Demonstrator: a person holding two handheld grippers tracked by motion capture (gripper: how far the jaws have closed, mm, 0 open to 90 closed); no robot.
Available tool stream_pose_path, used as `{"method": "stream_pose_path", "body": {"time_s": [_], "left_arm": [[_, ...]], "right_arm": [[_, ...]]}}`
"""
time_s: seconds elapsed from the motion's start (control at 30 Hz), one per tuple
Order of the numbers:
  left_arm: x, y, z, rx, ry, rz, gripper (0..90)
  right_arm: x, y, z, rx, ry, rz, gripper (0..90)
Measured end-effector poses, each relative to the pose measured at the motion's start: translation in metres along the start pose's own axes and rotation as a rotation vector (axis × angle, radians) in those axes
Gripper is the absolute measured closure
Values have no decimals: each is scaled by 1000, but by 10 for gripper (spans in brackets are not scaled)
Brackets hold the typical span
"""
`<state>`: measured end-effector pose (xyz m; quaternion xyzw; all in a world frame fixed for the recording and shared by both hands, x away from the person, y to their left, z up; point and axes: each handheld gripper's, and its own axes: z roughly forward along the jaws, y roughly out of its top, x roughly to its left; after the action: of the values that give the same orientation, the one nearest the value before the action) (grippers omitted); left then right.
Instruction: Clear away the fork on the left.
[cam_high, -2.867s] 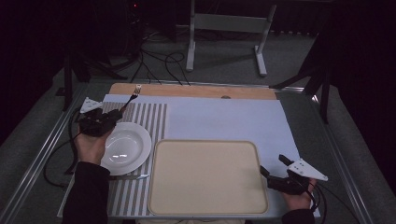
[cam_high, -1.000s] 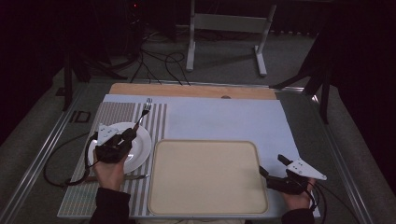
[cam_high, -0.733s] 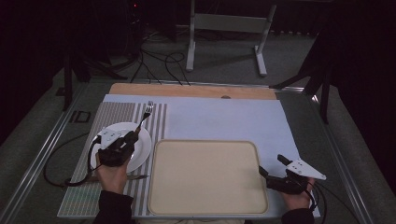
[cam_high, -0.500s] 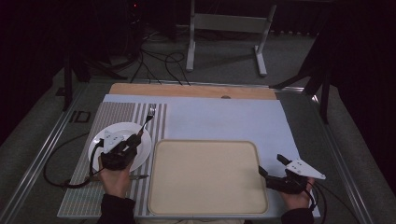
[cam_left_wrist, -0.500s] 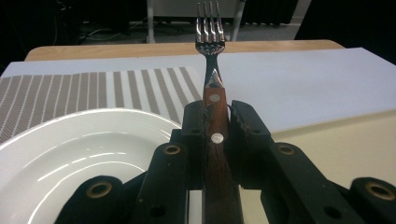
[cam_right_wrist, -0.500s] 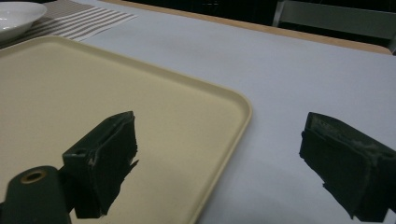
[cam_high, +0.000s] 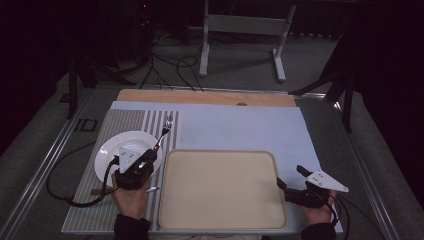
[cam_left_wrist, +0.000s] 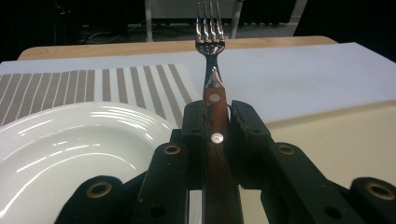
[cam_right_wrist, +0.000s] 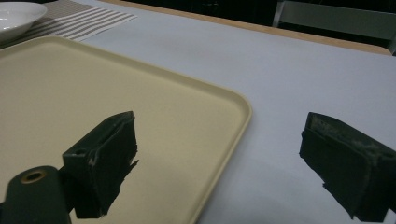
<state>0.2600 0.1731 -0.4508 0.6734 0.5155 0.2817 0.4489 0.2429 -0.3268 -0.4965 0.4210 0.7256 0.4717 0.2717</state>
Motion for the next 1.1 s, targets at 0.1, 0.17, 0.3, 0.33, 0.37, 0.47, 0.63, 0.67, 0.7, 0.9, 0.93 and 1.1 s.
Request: {"method": "stream_pose_path", "body": {"time_s": [0.1,0.17,0.3,0.33,0.37,0.47,0.63,0.67,0.7,0.9,0.93,1.1], "left_arm": [[-4,-3,-1,-1,5,7,774],[-6,-5,-4,-6,12,9,774],[-9,-9,-7,-7,17,13,774],[-11,-10,-7,-7,18,14,775],[-12,-11,-8,-10,22,14,774],[-15,-16,-7,-9,31,19,775],[-19,-22,-5,-1,32,12,775],[-20,-23,-4,5,32,15,774],[-21,-24,-4,7,31,13,774],[-25,-32,0,17,33,-5,774],[-26,-33,0,17,34,-12,774],[-31,-41,0,29,25,-22,775]], "right_arm": [[0,0,0,-1,0,-3,106],[0,0,0,-1,-1,-3,106],[0,0,0,-2,-1,1,106],[0,0,0,-1,-1,0,106],[0,0,0,-2,0,-3,106],[0,0,0,-2,0,-2,106],[0,0,0,-2,0,-1,106],[0,0,0,-3,1,-2,106],[0,0,0,-2,1,-2,106],[0,0,0,-1,1,-1,106],[0,0,0,-1,0,-2,106],[1,0,0,1,-1,-3,106]]}}
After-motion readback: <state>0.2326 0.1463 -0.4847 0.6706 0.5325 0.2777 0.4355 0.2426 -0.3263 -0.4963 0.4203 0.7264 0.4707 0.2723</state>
